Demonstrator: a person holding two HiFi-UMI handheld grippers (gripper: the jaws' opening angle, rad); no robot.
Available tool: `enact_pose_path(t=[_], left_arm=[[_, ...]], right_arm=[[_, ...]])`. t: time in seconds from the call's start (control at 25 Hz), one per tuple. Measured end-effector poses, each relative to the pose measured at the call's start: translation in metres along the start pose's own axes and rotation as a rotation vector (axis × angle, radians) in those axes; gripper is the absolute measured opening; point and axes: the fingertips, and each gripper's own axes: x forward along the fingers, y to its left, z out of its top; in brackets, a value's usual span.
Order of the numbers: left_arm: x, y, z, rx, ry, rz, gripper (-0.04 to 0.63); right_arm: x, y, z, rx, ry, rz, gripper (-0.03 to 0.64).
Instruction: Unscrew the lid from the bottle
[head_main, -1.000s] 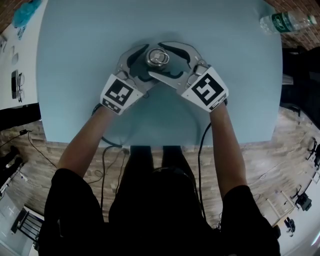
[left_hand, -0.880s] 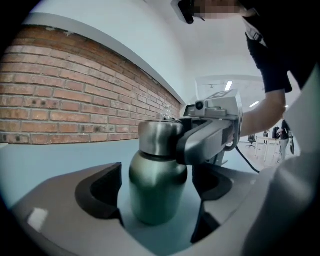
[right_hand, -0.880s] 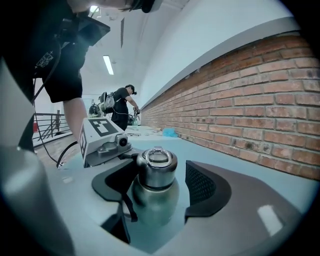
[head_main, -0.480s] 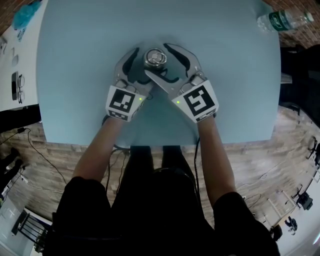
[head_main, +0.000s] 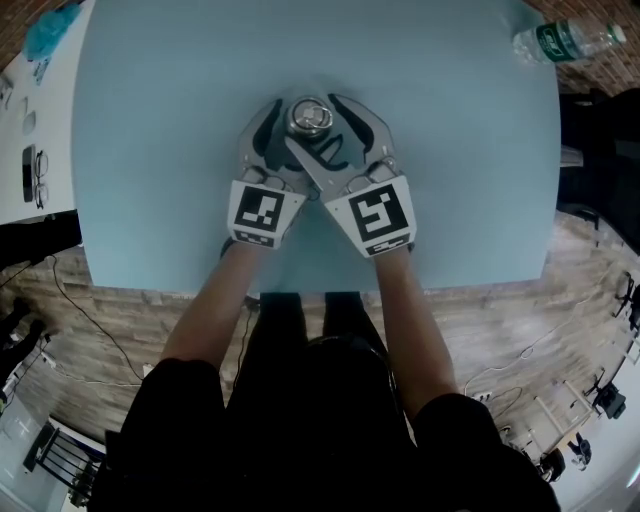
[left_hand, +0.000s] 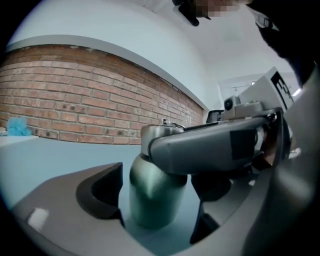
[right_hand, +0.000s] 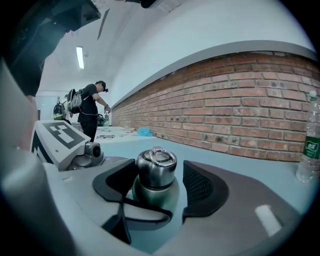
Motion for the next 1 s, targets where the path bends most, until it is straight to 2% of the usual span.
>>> enact_pose_path(t=[0.16, 0.52, 0.6, 1.0], left_arm=[[0.0021, -0.0003, 0.0027, -0.005, -0.010, 0.008, 0.398], [0.0028, -0.0003, 0.0031, 0.009, -0.004, 0.003, 0.357], [0.0025, -0.0001, 0.0029, 0.007, -0.004, 0.000, 0.358], [0.0010, -0.0016, 0.0025, 0.017, -0.007, -0.048, 0.359]], right_arm=[[-0.0001, -0.0009, 0.0048, -0.009, -0.012, -0.032, 0.290], [0.0063, 0.0002, 0.0068, -0.020, -0.006, -0.040, 0.287], [0.0078, 0.0012, 0.0080, -0.030, -0.007, -0.037, 0.267], [0.0072, 0.0048, 0.0092, -0.061, -0.025, 0.033, 0.265]])
